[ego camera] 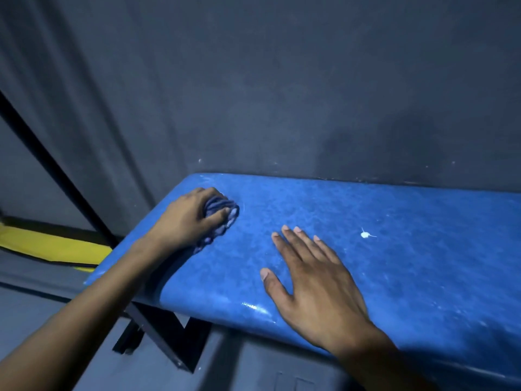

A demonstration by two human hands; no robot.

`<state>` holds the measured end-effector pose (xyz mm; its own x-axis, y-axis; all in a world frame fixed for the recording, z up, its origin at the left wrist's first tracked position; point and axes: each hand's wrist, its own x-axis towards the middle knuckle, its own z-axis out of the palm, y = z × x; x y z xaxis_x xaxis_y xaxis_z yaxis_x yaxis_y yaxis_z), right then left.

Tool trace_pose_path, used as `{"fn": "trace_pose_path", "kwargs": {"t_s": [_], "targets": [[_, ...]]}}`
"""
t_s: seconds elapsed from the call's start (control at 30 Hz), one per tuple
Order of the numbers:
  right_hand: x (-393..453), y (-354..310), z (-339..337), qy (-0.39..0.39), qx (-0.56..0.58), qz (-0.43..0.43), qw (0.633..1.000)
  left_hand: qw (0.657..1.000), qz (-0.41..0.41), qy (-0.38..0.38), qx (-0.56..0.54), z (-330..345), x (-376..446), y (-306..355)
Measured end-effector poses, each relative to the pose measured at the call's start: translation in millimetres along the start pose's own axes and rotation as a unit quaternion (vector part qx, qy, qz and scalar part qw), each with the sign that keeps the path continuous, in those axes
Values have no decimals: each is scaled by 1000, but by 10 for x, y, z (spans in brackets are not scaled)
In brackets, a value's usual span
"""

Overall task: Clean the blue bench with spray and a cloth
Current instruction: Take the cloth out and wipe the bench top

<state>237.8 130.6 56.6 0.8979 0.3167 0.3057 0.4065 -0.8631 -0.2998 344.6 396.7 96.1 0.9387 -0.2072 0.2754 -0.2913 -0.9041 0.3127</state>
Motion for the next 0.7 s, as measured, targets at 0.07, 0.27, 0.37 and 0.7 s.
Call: {"fn": "trace_pose_path", "kwargs": {"t_s": [0.07, 0.27, 0.37, 0.7], "targets": [[-3, -8, -6, -3, 0, 2, 1000, 996, -48, 46, 62, 96, 378, -146], [27, 34, -24, -16, -9, -2, 1000, 997, -45, 27, 62, 371, 821, 251], [14, 32, -16, -10, -13, -5, 1000, 999, 36, 16, 25, 205, 244, 343], [31, 30, 5, -20, -16, -3, 1000, 995, -69, 69, 37, 246, 538, 80]]}}
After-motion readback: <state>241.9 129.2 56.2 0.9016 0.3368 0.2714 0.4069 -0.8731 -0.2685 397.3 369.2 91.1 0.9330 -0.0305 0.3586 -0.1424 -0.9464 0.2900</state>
